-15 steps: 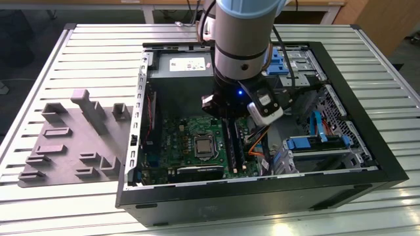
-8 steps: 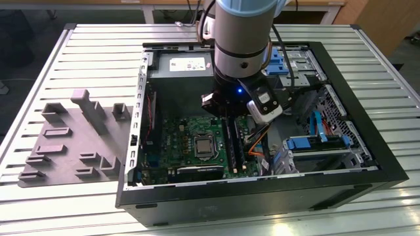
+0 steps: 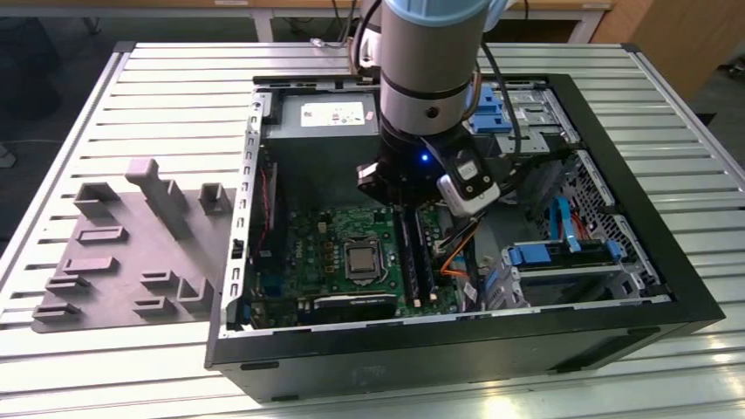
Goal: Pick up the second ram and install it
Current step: 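Press down the second ram until it locks into place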
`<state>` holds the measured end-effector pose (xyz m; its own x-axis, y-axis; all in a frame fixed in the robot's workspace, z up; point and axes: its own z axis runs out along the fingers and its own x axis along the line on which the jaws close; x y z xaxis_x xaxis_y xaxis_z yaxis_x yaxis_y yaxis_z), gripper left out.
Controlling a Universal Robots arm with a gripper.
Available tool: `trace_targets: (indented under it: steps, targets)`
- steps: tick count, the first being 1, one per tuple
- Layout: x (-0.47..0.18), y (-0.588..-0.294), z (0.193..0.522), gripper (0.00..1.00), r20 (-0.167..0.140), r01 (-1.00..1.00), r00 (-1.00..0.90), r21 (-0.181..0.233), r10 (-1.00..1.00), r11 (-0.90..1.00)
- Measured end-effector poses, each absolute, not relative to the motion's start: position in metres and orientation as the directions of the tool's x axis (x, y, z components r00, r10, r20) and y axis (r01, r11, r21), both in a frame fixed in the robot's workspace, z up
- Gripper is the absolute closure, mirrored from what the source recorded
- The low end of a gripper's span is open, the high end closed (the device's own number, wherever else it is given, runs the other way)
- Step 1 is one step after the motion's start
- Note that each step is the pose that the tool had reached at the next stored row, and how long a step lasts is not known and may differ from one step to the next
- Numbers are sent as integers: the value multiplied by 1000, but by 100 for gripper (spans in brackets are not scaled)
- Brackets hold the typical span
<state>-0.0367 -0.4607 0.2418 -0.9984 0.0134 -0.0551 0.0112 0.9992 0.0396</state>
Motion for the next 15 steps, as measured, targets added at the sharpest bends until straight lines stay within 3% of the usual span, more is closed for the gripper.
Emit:
trace_targets:
  steps: [15]
  targets:
    - [-37, -456, 242, 89, -55, 11, -998, 40, 13, 999]
